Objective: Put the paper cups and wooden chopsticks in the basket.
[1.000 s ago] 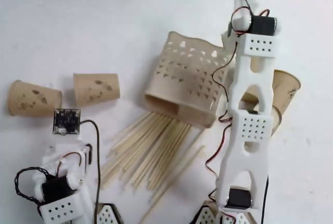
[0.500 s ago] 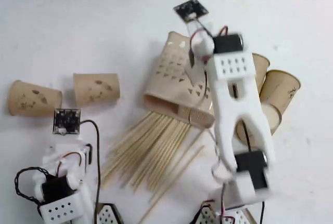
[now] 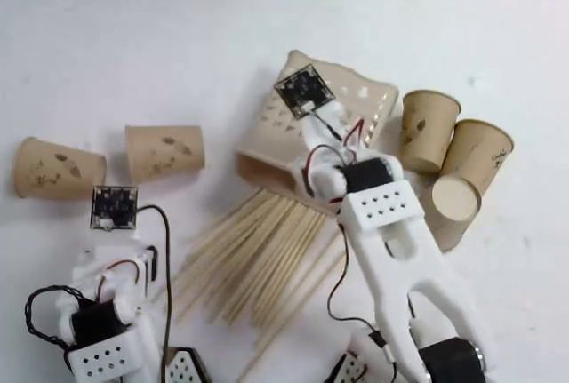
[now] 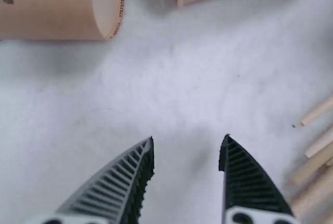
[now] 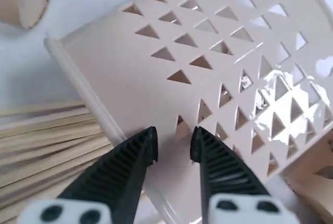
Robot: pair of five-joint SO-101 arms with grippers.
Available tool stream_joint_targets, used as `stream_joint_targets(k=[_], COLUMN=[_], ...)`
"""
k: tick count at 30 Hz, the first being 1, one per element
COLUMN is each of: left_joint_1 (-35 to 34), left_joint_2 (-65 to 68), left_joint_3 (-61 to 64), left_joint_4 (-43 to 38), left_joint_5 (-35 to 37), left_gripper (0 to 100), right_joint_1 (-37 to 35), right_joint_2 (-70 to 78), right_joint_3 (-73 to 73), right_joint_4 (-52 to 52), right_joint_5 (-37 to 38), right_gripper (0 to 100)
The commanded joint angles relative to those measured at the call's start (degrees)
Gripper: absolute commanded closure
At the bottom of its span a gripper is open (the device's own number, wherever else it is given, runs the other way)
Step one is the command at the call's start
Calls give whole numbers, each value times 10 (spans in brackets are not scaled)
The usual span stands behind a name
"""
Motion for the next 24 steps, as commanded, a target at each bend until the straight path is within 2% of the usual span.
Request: stream_joint_targets(k=[1, 5, 9, 20, 24], left_joint_1=[-4, -4, -4, -4, -4], left_joint_2=[-5, -5, -5, -5, -5], left_joint_3=[0, 0, 0, 0, 0], left_joint_4=[4, 4, 4, 4, 4], left_joint_5=[-4, -4, -4, -4, -4], left_gripper=[789, 789, 789, 789, 789], right_joint_1=[-44, -68, -90, -114, -152], right_joint_2=[-12, -12, -15, -13, -13], right_joint_3=[2, 33, 103, 201, 237], right_joint_4=[-18, -19, -65, -75, -77], right_joint_5=[-15, -11, -7, 124, 164], right_gripper=[872, 872, 872, 874, 904])
